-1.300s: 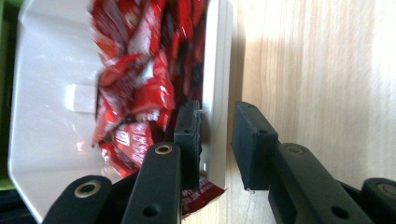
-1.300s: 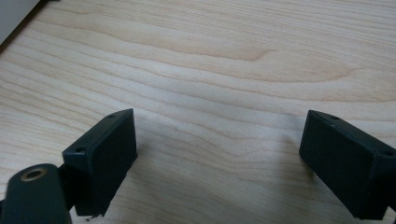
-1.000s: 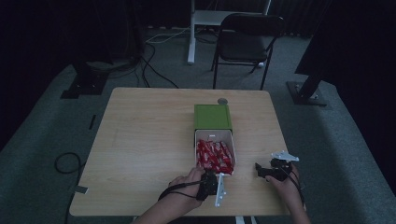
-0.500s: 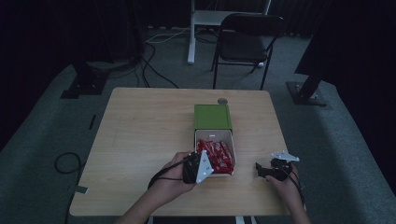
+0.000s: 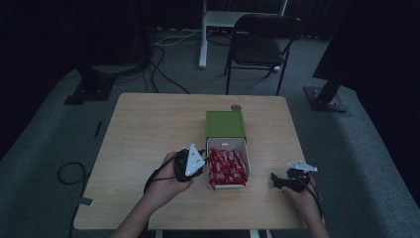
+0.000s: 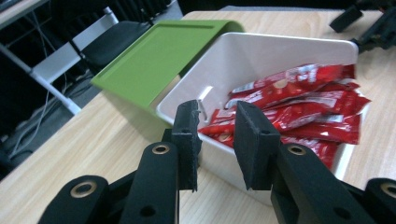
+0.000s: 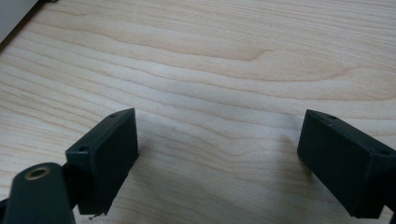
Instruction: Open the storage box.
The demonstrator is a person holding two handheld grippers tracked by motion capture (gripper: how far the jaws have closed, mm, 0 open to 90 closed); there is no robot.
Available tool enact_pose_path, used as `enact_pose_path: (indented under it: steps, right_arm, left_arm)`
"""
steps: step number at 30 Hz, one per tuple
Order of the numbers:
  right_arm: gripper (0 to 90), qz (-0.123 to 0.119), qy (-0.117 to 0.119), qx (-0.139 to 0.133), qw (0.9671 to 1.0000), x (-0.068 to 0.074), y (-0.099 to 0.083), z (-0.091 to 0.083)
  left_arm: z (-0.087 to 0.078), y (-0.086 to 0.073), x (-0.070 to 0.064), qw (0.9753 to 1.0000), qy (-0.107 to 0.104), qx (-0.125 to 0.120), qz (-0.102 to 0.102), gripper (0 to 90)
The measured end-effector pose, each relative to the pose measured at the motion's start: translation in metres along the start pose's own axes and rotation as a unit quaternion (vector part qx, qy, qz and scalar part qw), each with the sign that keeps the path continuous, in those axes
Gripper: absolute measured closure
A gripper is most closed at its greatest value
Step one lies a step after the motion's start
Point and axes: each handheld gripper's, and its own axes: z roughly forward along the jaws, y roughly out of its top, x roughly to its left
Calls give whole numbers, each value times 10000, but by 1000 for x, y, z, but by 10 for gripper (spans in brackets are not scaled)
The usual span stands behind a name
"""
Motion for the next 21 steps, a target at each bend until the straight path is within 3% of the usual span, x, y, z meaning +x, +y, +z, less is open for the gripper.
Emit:
enact_pose_path:
  steps: [7, 11, 21]
  right_arm:
    - [118, -1, -1, 0, 10000, 0, 0, 0]
    - [118, -3, 0, -2, 10000, 0, 0, 0]
    - [118, -4, -1, -1, 10000, 0, 0, 0]
  left_arm:
    - [-6, -17, 19, 9988, 126, -88, -462, 673]
    - [-9, -31, 29, 9989, 162, 46, -446, 660]
    - [-13, -67, 44, 9946, 321, 287, -944, 555]
